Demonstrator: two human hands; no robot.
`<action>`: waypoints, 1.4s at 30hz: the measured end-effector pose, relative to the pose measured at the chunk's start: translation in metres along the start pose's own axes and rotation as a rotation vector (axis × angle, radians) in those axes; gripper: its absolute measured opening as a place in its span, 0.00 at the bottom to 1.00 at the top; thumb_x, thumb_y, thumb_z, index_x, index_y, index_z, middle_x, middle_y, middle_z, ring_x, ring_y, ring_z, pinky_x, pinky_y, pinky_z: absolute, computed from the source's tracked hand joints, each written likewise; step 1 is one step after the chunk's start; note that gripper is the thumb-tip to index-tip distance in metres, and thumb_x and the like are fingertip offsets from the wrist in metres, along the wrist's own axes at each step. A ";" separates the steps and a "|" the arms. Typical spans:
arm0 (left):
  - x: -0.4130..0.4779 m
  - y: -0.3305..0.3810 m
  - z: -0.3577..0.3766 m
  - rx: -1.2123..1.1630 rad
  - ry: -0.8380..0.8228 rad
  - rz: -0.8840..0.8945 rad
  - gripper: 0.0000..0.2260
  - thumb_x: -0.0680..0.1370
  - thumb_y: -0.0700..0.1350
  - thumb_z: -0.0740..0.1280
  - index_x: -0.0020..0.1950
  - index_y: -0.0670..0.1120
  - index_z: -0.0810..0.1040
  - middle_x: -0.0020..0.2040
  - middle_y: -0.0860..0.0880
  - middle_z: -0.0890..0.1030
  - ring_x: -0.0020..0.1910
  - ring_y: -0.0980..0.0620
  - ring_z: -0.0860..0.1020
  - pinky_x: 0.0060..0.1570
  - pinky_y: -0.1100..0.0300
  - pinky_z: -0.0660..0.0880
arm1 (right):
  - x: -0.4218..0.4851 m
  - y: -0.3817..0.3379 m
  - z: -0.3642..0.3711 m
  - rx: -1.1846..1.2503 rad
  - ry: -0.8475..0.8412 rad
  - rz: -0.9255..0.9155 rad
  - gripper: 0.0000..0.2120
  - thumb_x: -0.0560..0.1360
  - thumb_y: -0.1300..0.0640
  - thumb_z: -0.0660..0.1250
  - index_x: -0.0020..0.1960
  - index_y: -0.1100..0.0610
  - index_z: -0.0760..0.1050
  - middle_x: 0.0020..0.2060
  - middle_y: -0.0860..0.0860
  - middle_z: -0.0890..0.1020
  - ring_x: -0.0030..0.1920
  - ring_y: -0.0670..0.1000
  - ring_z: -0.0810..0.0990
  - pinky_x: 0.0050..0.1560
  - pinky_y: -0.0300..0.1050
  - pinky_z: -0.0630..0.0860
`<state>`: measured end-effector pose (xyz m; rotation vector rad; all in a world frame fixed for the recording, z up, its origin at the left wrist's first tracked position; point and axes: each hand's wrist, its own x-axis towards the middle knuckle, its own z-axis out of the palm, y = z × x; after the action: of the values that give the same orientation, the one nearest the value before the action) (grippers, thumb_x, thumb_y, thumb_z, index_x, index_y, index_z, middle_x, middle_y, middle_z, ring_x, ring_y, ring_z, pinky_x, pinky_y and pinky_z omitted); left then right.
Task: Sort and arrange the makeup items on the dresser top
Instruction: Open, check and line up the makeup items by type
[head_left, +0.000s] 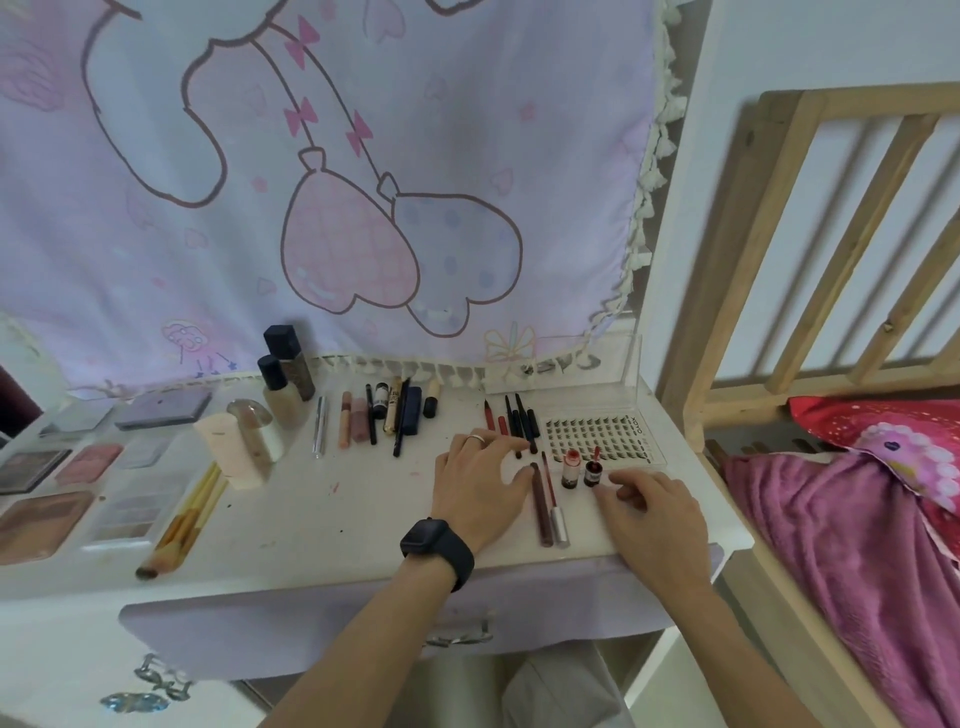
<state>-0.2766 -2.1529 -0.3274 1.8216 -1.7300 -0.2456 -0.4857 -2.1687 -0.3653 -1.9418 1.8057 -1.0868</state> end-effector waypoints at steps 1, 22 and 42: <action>-0.005 -0.007 -0.005 -0.015 0.020 -0.018 0.15 0.78 0.54 0.65 0.64 0.60 0.76 0.59 0.58 0.75 0.62 0.55 0.68 0.59 0.59 0.62 | -0.003 0.001 -0.003 0.038 0.014 0.001 0.06 0.75 0.49 0.73 0.51 0.48 0.82 0.41 0.39 0.79 0.44 0.45 0.76 0.47 0.38 0.70; -0.058 -0.142 -0.066 0.267 0.022 -0.272 0.24 0.83 0.55 0.52 0.79 0.51 0.61 0.79 0.50 0.61 0.78 0.48 0.56 0.77 0.47 0.50 | 0.011 -0.165 0.082 -0.075 -0.368 -0.465 0.13 0.82 0.52 0.62 0.65 0.49 0.76 0.56 0.46 0.78 0.54 0.47 0.77 0.56 0.43 0.74; -0.055 -0.147 -0.062 0.222 0.055 -0.288 0.25 0.80 0.56 0.52 0.77 0.52 0.64 0.78 0.51 0.63 0.78 0.49 0.57 0.77 0.49 0.50 | 0.108 -0.172 0.142 -0.477 -0.396 -0.222 0.20 0.82 0.41 0.57 0.49 0.58 0.71 0.46 0.57 0.80 0.44 0.57 0.74 0.43 0.48 0.70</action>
<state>-0.1272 -2.0874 -0.3719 2.2191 -1.5028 -0.1213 -0.2699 -2.2791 -0.3133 -2.4574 1.7584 -0.2841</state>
